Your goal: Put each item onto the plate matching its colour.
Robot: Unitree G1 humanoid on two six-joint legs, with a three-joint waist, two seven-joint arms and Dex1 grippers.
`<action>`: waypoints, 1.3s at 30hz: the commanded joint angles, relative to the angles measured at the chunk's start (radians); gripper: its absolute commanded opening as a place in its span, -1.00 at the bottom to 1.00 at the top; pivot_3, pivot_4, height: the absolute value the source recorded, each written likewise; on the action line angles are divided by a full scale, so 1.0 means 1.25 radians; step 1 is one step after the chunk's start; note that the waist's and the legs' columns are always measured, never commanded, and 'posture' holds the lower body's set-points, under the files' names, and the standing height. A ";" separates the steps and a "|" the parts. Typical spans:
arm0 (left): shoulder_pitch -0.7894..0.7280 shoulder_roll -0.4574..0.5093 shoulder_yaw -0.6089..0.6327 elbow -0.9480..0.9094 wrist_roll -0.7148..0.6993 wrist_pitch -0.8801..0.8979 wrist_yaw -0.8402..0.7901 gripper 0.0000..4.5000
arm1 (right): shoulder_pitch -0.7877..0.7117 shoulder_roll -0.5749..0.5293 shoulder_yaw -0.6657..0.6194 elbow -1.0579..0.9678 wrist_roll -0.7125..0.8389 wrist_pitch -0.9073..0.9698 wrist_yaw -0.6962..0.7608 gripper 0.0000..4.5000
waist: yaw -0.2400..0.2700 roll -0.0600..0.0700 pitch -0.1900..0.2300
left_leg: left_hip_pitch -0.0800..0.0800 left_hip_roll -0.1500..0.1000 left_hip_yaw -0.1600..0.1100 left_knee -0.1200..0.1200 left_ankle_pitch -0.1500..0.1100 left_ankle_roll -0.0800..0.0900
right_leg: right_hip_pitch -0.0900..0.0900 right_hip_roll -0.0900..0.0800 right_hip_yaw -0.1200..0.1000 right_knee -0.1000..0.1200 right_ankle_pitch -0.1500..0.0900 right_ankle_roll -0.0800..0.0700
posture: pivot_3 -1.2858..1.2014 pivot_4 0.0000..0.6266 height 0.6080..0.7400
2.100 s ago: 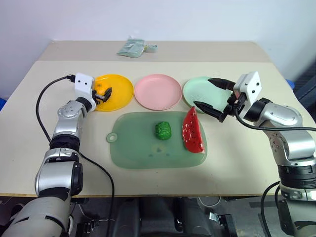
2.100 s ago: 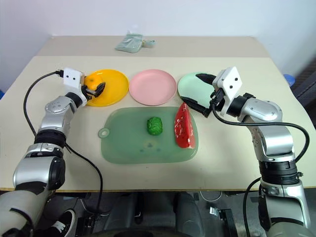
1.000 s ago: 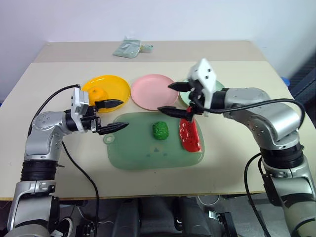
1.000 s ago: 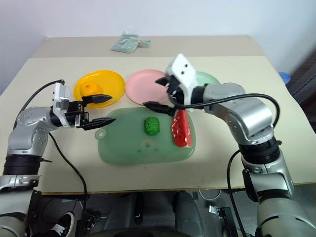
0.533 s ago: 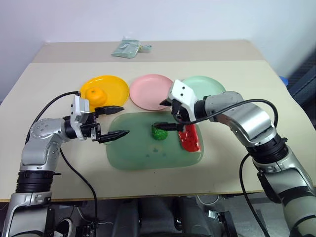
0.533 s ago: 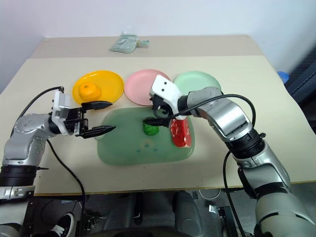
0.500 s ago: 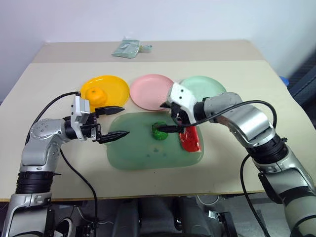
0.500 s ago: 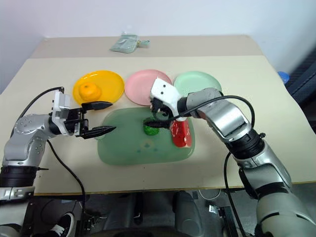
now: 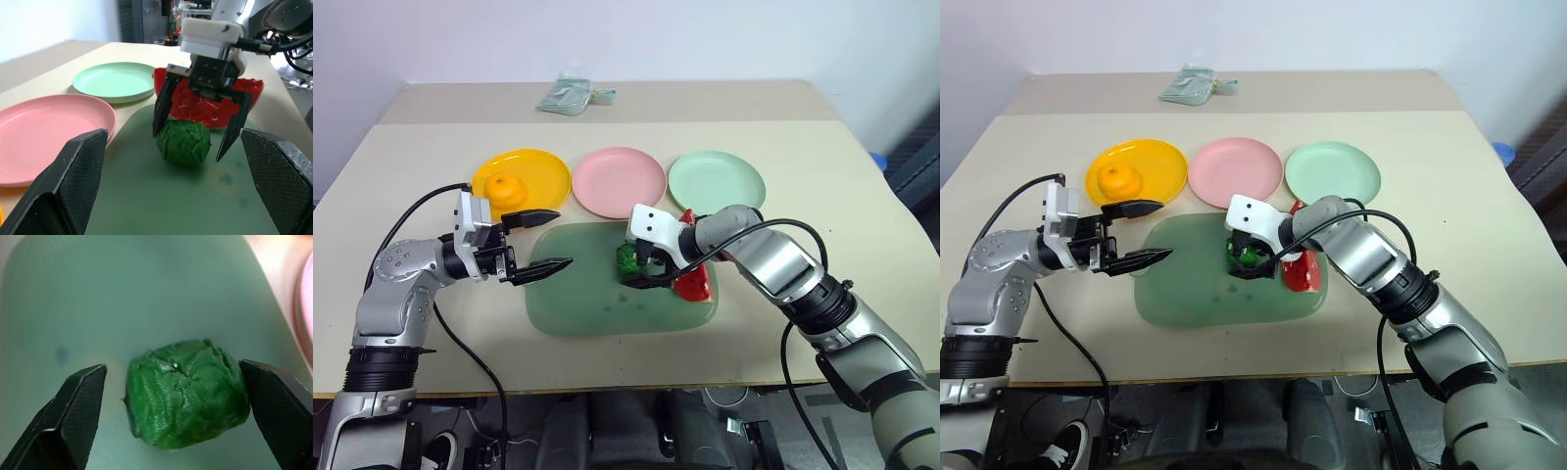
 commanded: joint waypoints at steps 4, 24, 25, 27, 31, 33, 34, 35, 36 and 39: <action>-0.004 0.002 0.015 -0.030 -0.012 -0.006 0.011 1.00 | -0.034 0.022 -0.069 0.015 -0.007 -0.033 0.004 0.12 | 0.000 0.000 0.000 | 0.000 0.000 0.000 0.000 0.000 0.000 | 0.000 0.000 0.000 0.000 0.000 0.000 | 0.03 -0.52 1.00; -0.077 -0.072 -0.007 0.042 0.051 -0.081 0.128 1.00 | -0.175 0.060 -0.343 0.680 -0.147 -0.360 -0.312 0.12 | -0.013 0.000 0.000 | 0.000 -0.001 0.001 -0.003 0.000 0.000 | -0.001 0.000 0.000 -0.001 0.000 0.000 | 0.03 -0.52 1.00; -0.074 -0.067 -0.008 0.042 0.052 -0.082 0.121 1.00 | -0.174 0.073 -0.395 0.682 -0.095 -0.334 -0.296 0.33 | -0.018 0.000 0.000 | 0.000 0.000 0.001 -0.003 0.000 0.000 | -0.001 0.000 0.001 -0.001 0.000 0.000 | 0.03 -0.52 1.00; -0.073 -0.057 -0.007 0.046 0.052 -0.075 0.113 1.00 | -0.177 0.073 -0.417 0.671 -0.080 -0.318 -0.285 0.74 | -0.024 0.001 0.000 | 0.000 0.000 0.001 -0.003 0.000 0.000 | -0.001 0.000 0.001 -0.001 0.000 0.000 | 0.03 -0.52 1.00; -0.072 -0.052 -0.006 0.040 0.037 -0.062 0.092 1.00 | -0.173 0.061 -0.420 0.648 -0.096 -0.313 -0.283 0.99 | -0.024 0.001 0.000 | 0.000 0.000 0.001 -0.003 0.000 0.000 | -0.001 0.000 0.001 -0.001 0.000 0.000 | 0.03 -0.52 1.00; -0.071 -0.051 -0.005 0.037 0.036 -0.060 0.087 1.00 | -0.172 0.059 -0.449 0.611 -0.077 -0.284 -0.296 0.99 | -0.021 0.001 0.000 | 0.000 0.000 0.001 -0.003 0.000 0.000 | -0.001 0.000 0.001 -0.001 0.000 0.000 | 0.03 -0.52 1.00; -0.070 -0.052 -0.003 0.036 0.035 -0.060 0.086 1.00 | -0.169 0.054 -0.459 0.572 -0.069 -0.258 -0.300 0.99 | -0.020 0.001 0.000 | 0.000 0.000 0.001 -0.003 0.000 0.000 | -0.001 0.000 0.001 -0.001 0.000 0.000 | 0.03 -0.52 1.00; -0.068 -0.052 -0.001 0.034 0.035 -0.062 0.085 1.00 | -0.164 0.051 -0.467 0.534 -0.061 -0.228 -0.300 0.99 | -0.019 0.001 0.001 | 0.000 0.000 0.001 -0.003 0.000 0.000 | -0.001 0.000 0.001 -0.001 0.000 0.000 | 0.03 -0.52 1.00; -0.066 -0.050 0.001 0.031 0.030 -0.057 0.080 1.00 | -0.155 0.049 -0.478 0.479 -0.041 -0.179 -0.286 0.99 | -0.018 0.001 0.001 | 0.000 0.000 0.001 -0.003 0.000 0.000 | -0.001 0.000 0.001 -0.001 0.000 0.000 | 0.03 -0.52 1.00; -0.059 -0.046 0.007 0.030 0.022 -0.051 0.069 1.00 | -0.110 0.036 -0.502 0.299 0.029 -0.033 -0.249 0.99 | -0.016 0.001 0.001 | 0.000 0.000 0.001 -0.003 0.000 0.000 | -0.001 0.000 0.001 -0.001 0.000 0.000 | 0.03 -0.52 1.00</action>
